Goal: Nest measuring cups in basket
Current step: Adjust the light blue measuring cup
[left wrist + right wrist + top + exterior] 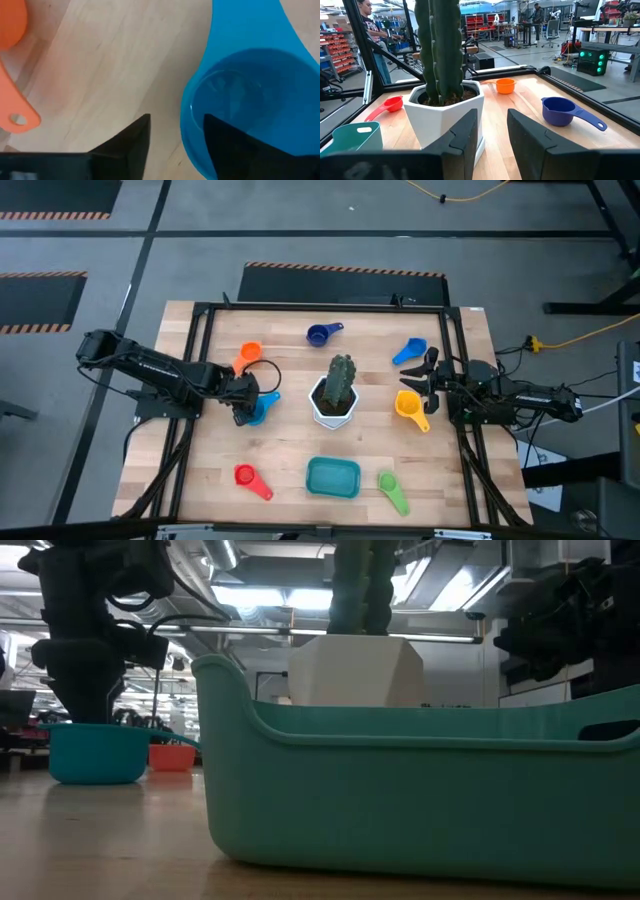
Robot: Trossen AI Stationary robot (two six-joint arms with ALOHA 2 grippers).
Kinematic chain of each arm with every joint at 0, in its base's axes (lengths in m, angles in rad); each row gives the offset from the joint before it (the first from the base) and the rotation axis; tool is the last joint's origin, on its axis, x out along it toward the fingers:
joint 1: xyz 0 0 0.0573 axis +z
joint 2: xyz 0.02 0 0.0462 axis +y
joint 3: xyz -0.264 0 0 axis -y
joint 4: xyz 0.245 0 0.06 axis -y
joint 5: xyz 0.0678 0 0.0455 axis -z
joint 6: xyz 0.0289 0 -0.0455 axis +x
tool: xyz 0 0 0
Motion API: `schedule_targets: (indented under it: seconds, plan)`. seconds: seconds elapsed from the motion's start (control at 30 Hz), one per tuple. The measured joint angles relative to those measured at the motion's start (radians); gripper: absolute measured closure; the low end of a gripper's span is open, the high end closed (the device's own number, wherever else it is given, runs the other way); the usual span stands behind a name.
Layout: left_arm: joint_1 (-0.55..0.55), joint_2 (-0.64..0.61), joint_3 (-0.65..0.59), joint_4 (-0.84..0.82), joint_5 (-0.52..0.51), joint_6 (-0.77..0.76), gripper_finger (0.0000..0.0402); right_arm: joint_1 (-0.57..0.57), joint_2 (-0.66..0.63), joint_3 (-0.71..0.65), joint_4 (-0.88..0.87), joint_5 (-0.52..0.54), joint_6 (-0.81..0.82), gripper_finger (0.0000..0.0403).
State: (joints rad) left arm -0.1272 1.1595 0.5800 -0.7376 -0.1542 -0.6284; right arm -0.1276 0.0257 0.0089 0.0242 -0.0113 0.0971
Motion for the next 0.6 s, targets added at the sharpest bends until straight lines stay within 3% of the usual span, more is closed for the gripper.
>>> schedule_targets:
  seconds: [0.53,0.6]
  plan:
    - [-0.001,0.000,0.000,0.051,0.025,-0.028,0.0389,0.000,0.000,0.000,0.000,0.000,0.000,0.0291]
    - [-0.001,-0.001,0.000,0.065,0.044,-0.028,0.0393,0.000,0.000,0.000,0.000,0.000,0.000,0.0291]
